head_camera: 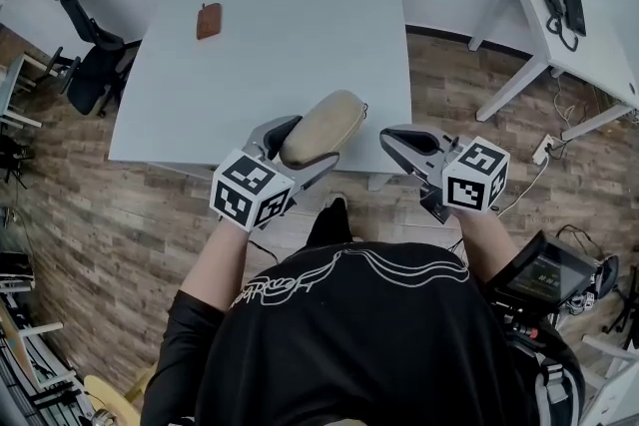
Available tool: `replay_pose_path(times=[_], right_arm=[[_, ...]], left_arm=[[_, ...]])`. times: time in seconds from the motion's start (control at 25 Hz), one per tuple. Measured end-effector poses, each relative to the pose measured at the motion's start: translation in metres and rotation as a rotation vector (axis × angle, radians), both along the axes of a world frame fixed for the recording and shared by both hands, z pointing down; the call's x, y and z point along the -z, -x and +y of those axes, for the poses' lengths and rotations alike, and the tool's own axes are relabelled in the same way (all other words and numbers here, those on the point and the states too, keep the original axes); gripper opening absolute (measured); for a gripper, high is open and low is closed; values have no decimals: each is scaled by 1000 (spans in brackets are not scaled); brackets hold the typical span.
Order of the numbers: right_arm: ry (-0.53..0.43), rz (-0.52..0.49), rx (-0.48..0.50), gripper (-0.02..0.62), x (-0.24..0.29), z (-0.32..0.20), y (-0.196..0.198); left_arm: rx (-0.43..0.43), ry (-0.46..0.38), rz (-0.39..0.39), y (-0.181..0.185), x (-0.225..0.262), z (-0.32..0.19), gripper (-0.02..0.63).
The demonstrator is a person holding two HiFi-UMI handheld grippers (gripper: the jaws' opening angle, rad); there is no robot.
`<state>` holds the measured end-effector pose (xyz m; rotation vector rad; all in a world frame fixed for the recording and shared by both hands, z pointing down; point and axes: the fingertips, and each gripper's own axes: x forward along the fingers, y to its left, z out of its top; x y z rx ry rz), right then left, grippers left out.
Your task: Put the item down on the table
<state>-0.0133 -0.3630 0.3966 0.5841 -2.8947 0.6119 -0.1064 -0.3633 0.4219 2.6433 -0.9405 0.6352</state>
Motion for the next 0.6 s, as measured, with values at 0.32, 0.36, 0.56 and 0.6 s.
replay_pose_path(times=[0.32,0.36,0.56,0.6], right_arm=[[82,2,-33,11,-38,-70,26],[101,7,-35,11,-47,-80,28],[143,6,-43,11,-59,-84,27],[146,7,-43,11,-59,-83,28]], left_arm=[[-16,49,-11,31,-48,-83,382],[-19,61,-16,34,-60,-96,382],[-30,80,-82,34,-100,-118,382],[-34,82,-94,35,-106,-120,382]])
